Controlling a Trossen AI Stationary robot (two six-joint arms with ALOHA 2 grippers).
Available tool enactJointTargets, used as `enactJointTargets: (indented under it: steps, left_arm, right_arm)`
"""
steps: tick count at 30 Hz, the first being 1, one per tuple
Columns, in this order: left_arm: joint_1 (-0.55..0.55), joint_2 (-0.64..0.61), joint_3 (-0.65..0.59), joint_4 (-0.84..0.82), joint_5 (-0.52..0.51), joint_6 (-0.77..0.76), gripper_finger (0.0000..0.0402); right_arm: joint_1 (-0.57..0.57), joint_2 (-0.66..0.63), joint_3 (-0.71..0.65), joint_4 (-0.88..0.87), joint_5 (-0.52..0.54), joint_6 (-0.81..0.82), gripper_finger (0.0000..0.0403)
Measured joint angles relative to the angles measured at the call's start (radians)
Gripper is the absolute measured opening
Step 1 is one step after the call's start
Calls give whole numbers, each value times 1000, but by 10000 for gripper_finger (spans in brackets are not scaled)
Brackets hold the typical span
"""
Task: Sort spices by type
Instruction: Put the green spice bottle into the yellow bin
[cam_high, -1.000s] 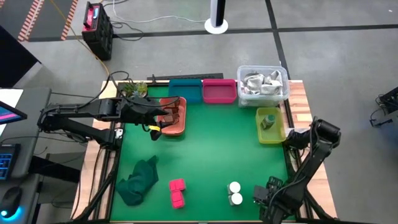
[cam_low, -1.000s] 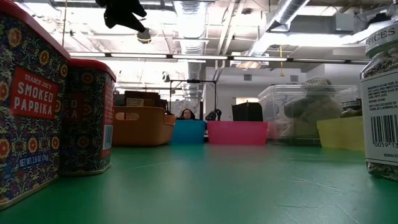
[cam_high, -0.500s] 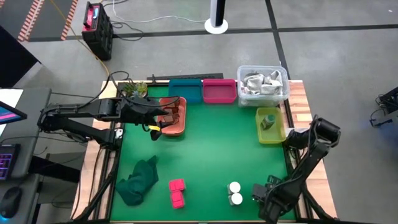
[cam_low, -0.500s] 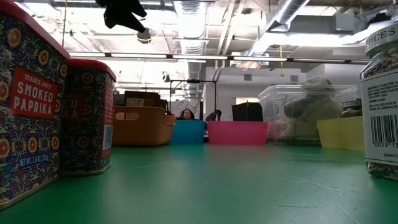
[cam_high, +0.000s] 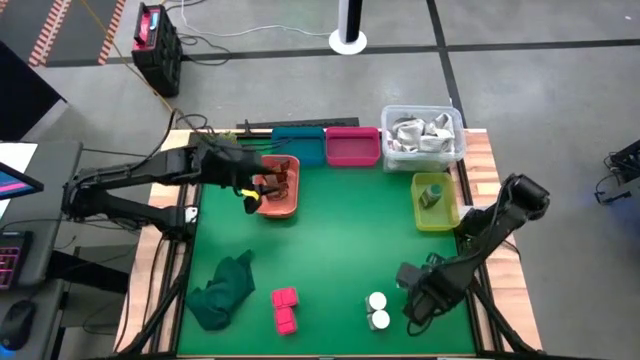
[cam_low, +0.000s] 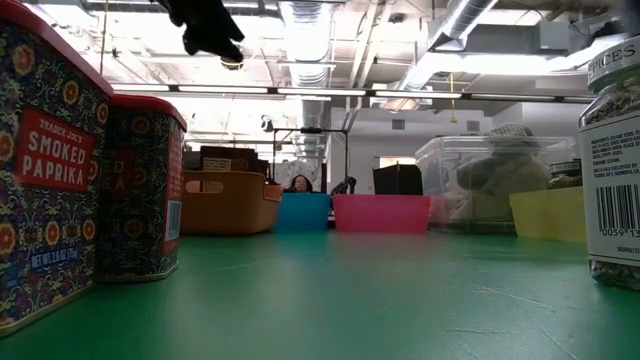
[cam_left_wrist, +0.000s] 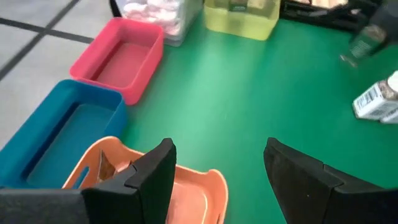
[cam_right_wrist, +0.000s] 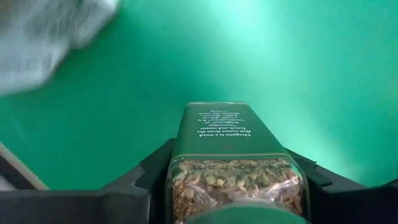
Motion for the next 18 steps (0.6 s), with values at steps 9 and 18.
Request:
enactJointTargets:
  steps: [9, 18]
  left_arm:
    - [98, 82, 0, 37, 194, 126, 233]
    - [111, 77, -18, 44, 200, 225, 233]
  right_arm:
    - [-204, -158, 0, -44, 1, -6, 226]
    - [-428, -319, 1, -184, 2, 107, 227]
